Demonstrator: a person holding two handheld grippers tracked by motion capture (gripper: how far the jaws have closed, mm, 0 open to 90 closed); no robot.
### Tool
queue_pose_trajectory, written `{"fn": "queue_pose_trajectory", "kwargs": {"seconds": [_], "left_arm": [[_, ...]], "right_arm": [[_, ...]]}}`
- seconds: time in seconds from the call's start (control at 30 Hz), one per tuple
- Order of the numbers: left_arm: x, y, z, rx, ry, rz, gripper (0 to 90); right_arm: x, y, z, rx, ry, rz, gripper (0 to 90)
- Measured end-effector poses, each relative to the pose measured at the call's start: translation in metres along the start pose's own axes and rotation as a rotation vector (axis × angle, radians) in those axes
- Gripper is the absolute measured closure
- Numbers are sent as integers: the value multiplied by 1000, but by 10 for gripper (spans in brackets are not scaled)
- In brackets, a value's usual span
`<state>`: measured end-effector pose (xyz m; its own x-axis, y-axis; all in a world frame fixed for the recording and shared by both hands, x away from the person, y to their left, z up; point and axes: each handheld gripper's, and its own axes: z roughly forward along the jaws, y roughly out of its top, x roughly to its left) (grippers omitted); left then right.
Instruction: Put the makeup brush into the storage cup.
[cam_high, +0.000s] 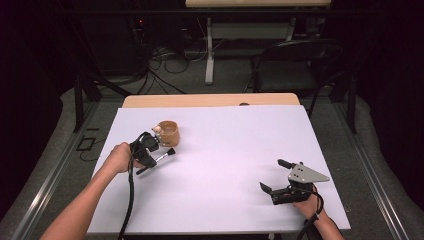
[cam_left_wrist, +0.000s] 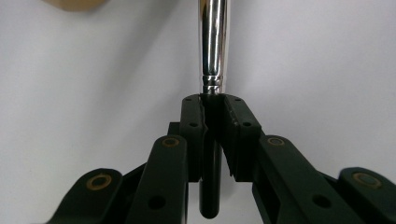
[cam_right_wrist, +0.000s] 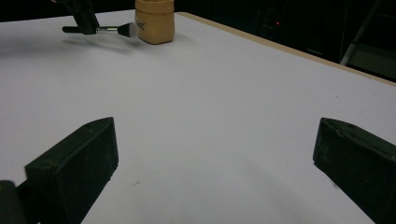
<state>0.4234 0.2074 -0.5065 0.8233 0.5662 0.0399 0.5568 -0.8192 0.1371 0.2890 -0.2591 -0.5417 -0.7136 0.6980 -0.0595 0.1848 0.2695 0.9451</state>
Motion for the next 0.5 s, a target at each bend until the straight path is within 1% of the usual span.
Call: {"fn": "queue_pose_trajectory", "kwargs": {"seconds": [0.03,0.07,0.1,0.23,0.33,0.5], "left_arm": [[-1,-1,-1,-15,2,-3,793],[-1,-1,-2,-17,0,0,793],[-1,-2,-3,-29,2,-4,793],[-1,-3,-6,-46,6,-12,793],[-3,-4,-8,-77,1,-15,793],[-7,-5,-13,-116,3,-10,793]], "right_arm": [[0,0,0,1,-1,0,0],[0,0,0,1,-1,0,0],[0,0,0,1,-1,0,0],[0,0,0,2,-1,-1,0],[0,0,0,2,-1,0,0],[0,0,0,2,-2,1,0]]}}
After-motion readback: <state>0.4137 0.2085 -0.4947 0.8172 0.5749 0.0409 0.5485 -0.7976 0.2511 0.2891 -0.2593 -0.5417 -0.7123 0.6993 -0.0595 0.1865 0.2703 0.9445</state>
